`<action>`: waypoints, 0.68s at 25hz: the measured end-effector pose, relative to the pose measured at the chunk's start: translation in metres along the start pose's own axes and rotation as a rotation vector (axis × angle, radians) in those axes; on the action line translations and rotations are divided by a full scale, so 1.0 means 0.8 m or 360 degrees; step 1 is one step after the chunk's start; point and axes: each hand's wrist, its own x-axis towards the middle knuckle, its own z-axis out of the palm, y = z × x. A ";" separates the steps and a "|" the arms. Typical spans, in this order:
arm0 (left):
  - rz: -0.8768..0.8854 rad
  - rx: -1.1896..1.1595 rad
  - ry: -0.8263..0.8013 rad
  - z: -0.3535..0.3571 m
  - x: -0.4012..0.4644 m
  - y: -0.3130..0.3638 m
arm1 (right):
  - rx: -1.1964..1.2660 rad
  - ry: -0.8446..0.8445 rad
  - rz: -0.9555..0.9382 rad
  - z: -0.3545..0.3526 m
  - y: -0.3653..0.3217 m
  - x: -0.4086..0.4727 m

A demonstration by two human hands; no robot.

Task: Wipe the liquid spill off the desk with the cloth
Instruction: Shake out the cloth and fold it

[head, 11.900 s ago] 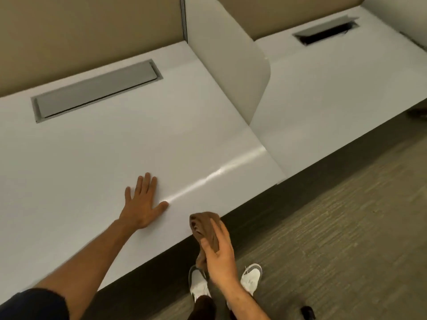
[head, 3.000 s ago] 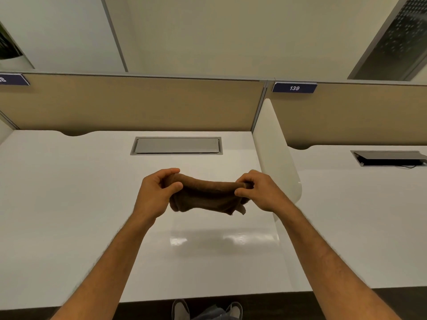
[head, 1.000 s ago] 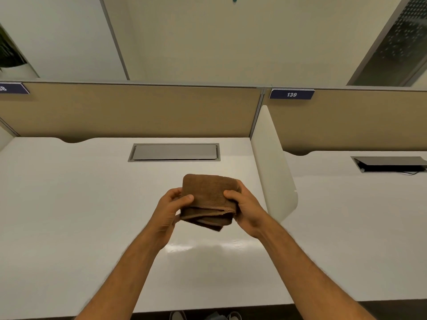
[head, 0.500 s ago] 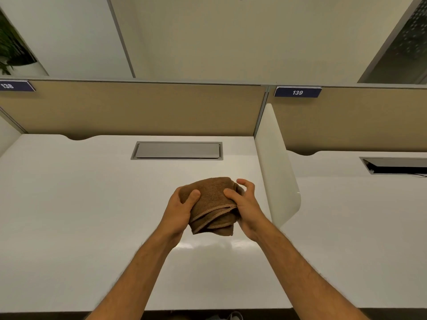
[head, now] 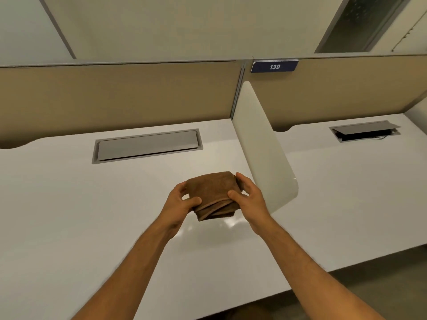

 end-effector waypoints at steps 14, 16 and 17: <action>-0.0224 0.0205 0.0033 0.082 0.211 -0.084 | -0.0078 0.0404 0.0125 -0.031 0.112 0.174; -0.0196 0.0321 0.0086 0.094 0.234 -0.096 | -0.0224 0.0440 0.0076 -0.028 0.130 0.195; -0.0167 0.0424 0.0106 0.098 0.241 -0.102 | -0.0345 0.0427 0.0044 -0.026 0.140 0.201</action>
